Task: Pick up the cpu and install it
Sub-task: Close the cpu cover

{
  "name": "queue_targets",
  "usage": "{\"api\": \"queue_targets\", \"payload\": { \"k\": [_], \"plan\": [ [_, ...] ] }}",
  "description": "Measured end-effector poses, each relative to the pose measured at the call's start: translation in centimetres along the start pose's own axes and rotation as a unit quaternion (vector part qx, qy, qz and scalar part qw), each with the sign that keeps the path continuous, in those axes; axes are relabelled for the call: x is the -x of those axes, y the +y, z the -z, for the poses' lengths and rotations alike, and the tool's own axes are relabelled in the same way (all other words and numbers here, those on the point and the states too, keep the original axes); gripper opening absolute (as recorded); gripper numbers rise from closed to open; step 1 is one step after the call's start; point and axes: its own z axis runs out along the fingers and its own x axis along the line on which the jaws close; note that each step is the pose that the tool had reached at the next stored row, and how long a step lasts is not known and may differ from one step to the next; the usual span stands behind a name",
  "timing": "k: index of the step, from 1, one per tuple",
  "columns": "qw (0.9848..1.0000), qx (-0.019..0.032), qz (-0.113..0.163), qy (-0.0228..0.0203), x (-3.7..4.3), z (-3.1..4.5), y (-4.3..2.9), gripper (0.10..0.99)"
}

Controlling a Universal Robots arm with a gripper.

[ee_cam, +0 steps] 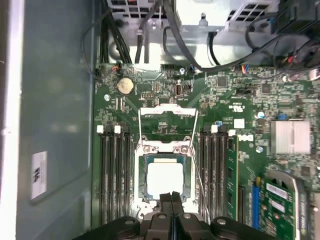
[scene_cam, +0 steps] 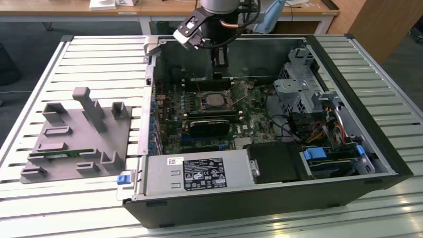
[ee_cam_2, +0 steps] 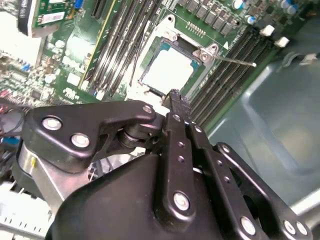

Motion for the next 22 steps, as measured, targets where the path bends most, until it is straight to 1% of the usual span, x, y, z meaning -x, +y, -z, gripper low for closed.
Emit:
{"api": "queue_targets", "payload": {
  "k": [2, 6, 8, 11, 13, 17, 19, 22],
  "plan": [
    [1.0, 0.0001, 0.0, 0.0002, 0.04, 0.04, 0.0, 0.106],
    [1.0, 0.0001, 0.0, 0.0002, 0.65, 0.04, 0.02, 0.106],
    [1.0, 0.0001, 0.0, 0.0002, 0.66, 0.0, 0.5, 0.106],
    [1.0, 0.0001, 0.0, 0.0002, 0.65, -0.21, 1.81, 0.106],
    [1.0, 0.0001, 0.002, 0.0003, 0.62, -0.41, 2.42, 0.106],
    [1.0, 0.0002, 0.009, 0.0004, 0.6, -0.95, 2.98, 0.106],
    [1.0, 0.0002, 0.009, 0.0005, 0.59, -1.31, 3.54, 0.106],
    [1.0, 0.0001, 0.009, -0.0007, 0.51, -1.61, 3.97, 0.106]
  ]
}}
